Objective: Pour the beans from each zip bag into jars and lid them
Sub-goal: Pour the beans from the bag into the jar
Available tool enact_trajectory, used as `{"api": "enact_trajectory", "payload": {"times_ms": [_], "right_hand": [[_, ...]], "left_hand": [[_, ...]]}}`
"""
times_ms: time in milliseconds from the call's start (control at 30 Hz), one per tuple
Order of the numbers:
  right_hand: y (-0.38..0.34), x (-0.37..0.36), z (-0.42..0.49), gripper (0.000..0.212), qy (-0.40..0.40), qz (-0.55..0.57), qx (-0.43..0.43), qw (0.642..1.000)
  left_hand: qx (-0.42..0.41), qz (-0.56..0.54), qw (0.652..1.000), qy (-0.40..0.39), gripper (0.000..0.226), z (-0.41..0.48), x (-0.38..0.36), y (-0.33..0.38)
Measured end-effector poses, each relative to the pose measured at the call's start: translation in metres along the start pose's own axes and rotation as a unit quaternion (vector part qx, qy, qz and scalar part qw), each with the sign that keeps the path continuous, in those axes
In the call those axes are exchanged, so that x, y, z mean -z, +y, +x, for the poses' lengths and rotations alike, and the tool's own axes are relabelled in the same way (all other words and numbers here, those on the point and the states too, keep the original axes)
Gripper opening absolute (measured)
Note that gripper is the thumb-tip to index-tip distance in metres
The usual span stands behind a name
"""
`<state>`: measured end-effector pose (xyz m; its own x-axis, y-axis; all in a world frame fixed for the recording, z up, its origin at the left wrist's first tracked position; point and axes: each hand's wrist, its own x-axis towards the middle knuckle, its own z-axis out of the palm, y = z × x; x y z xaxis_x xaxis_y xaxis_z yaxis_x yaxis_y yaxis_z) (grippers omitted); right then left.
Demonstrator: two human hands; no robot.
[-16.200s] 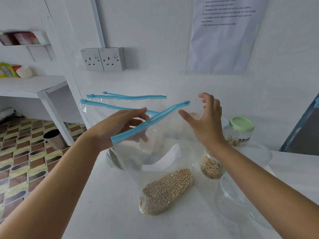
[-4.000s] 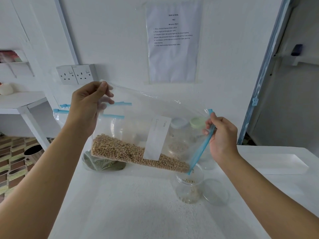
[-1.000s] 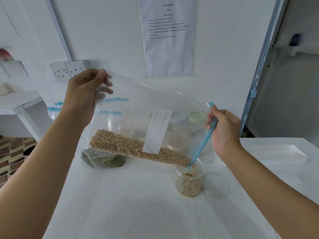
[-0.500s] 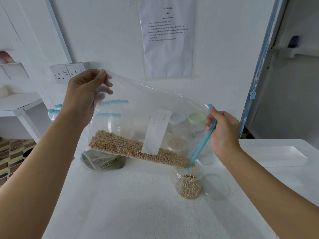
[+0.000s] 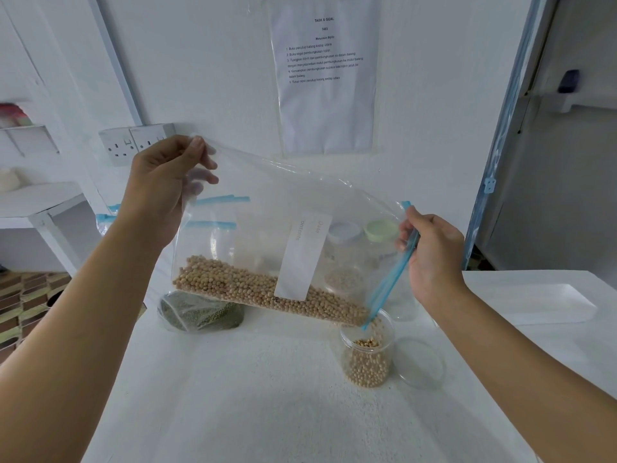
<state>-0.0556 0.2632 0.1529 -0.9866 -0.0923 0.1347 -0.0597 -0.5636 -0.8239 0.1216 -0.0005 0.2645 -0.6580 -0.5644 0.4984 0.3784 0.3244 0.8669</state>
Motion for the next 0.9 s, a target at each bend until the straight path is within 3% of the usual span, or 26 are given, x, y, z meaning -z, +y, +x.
{"api": "enact_trajectory", "payload": {"times_ms": [900], "right_hand": [[0.0016,0.0006,0.0018,0.037,-0.006,0.004,0.001,1.0]], "left_hand": [[-0.002,0.006,1.0,0.002,0.021,-0.0007,-0.0011,0.0019]]}}
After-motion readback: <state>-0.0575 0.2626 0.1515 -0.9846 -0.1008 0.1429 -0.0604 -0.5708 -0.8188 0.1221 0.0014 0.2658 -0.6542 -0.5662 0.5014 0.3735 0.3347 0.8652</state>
